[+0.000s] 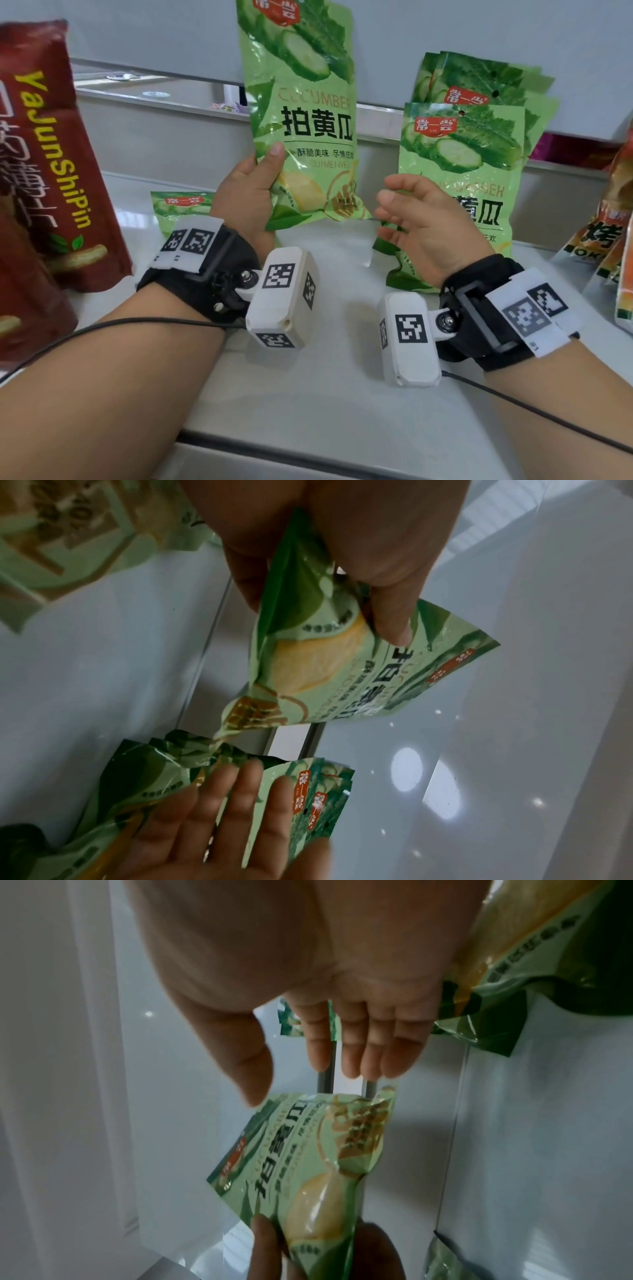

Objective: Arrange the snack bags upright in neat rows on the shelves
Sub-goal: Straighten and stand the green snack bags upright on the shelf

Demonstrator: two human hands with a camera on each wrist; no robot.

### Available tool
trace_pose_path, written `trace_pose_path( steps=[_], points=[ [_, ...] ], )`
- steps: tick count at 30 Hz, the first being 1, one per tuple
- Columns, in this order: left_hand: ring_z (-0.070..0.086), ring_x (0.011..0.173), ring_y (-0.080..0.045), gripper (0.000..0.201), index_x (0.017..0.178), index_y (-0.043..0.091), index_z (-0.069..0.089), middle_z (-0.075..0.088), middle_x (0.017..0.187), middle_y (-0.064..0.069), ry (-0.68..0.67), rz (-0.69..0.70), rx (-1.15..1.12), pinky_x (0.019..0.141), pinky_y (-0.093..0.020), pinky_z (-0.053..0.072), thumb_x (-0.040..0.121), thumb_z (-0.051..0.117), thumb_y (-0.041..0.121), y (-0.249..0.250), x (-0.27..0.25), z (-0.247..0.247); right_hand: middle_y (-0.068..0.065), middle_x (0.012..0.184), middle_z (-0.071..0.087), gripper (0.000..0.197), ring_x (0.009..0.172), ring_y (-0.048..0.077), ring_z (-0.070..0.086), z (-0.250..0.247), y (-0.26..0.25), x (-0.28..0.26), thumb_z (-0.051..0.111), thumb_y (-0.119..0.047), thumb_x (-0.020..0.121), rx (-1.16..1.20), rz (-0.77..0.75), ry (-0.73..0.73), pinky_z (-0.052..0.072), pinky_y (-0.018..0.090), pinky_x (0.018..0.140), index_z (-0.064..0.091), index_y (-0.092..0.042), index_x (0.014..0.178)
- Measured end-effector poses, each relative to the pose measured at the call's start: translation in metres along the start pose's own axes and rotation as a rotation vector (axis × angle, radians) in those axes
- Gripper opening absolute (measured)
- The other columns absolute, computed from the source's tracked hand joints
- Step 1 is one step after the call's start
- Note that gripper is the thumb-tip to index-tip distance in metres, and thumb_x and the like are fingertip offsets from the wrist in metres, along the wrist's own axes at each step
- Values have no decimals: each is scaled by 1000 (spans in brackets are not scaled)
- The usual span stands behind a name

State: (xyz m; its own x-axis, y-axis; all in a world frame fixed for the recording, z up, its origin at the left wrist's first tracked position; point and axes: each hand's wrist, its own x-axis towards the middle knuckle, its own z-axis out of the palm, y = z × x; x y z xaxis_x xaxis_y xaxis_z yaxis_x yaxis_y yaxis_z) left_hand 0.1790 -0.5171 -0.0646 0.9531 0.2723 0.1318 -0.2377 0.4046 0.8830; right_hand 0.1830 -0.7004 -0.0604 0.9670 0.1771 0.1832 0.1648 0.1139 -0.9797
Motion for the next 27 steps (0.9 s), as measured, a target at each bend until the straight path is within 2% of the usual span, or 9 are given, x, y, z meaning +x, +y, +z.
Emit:
trace_pose_path(
  steps=[2, 4, 7, 11, 14, 16, 19, 22, 27],
  points=[
    [64, 106, -34, 47, 125, 5, 57, 65, 119, -19, -117, -25, -3, 91, -51, 52, 97, 44, 40, -3, -3, 5, -7, 93, 61, 45, 85, 9, 60, 3, 0, -4, 67, -32, 62, -27, 36, -135, 48, 28, 77, 52, -28, 105],
    [67, 97, -21, 54, 117, 13, 61, 68, 109, -9, -245, -63, 34, 84, -40, 55, 97, 29, 52, -5, -5, 8, -5, 103, 64, 57, 96, 14, 63, 7, 3, -7, 74, -32, 63, -52, 88, -227, 51, 33, 82, 49, -31, 113],
    [67, 86, -13, 65, 107, 18, 65, 71, 97, -4, -321, -76, 5, 75, -28, 57, 93, 20, 62, -9, -2, 8, 4, 108, 66, 64, 99, 23, 65, 9, 7, -7, 73, -4, 71, -85, 94, -204, 55, 36, 78, 45, -17, 127],
    [61, 88, -8, 36, 112, 17, 60, 65, 97, 6, -98, 101, 258, 80, -27, 49, 96, 44, 45, -10, 2, 3, 6, 102, 67, 53, 84, 22, 68, 5, 7, -3, 56, 16, 80, 42, 98, -153, 59, 32, 64, 46, -6, 127],
    [60, 109, -26, 50, 128, 9, 52, 63, 120, -6, -161, 10, 330, 93, -37, 49, 88, 60, 38, -14, 5, -1, 1, 93, 73, 45, 78, 21, 72, 2, 3, -5, 62, 6, 73, 142, 116, -207, 58, 32, 58, 56, -12, 113],
    [64, 101, -33, 41, 124, 0, 55, 65, 118, -20, -288, -73, 235, 82, -37, 57, 89, 58, 21, -17, 4, 0, -1, 87, 74, 41, 76, 19, 72, 1, 1, -5, 66, -5, 64, 147, 128, -209, 57, 30, 54, 59, -15, 104],
    [70, 78, -22, 18, 107, 5, 61, 71, 97, -12, -278, -30, 203, 64, -31, 59, 89, 57, 5, -19, 6, 0, -1, 91, 73, 33, 73, 19, 71, -3, 1, -3, 67, -8, 75, 90, 144, -127, 52, 25, 46, 59, -19, 105],
    [72, 74, -18, 18, 104, 13, 60, 74, 92, -3, -280, 10, 157, 59, -29, 59, 88, 59, 4, -20, 8, -2, 1, 96, 71, 31, 70, 23, 71, -3, 3, -1, 62, -15, 87, -4, 136, -74, 46, 21, 40, 52, -21, 115],
    [72, 70, -17, 21, 104, 19, 60, 75, 90, 3, -300, 30, 99, 53, -24, 56, 87, 58, 6, -20, 7, -2, -4, 93, 72, 19, 66, 23, 71, -3, 5, 1, 55, -15, 92, 30, 128, -99, 48, 20, 40, 50, -28, 104]
  ],
)
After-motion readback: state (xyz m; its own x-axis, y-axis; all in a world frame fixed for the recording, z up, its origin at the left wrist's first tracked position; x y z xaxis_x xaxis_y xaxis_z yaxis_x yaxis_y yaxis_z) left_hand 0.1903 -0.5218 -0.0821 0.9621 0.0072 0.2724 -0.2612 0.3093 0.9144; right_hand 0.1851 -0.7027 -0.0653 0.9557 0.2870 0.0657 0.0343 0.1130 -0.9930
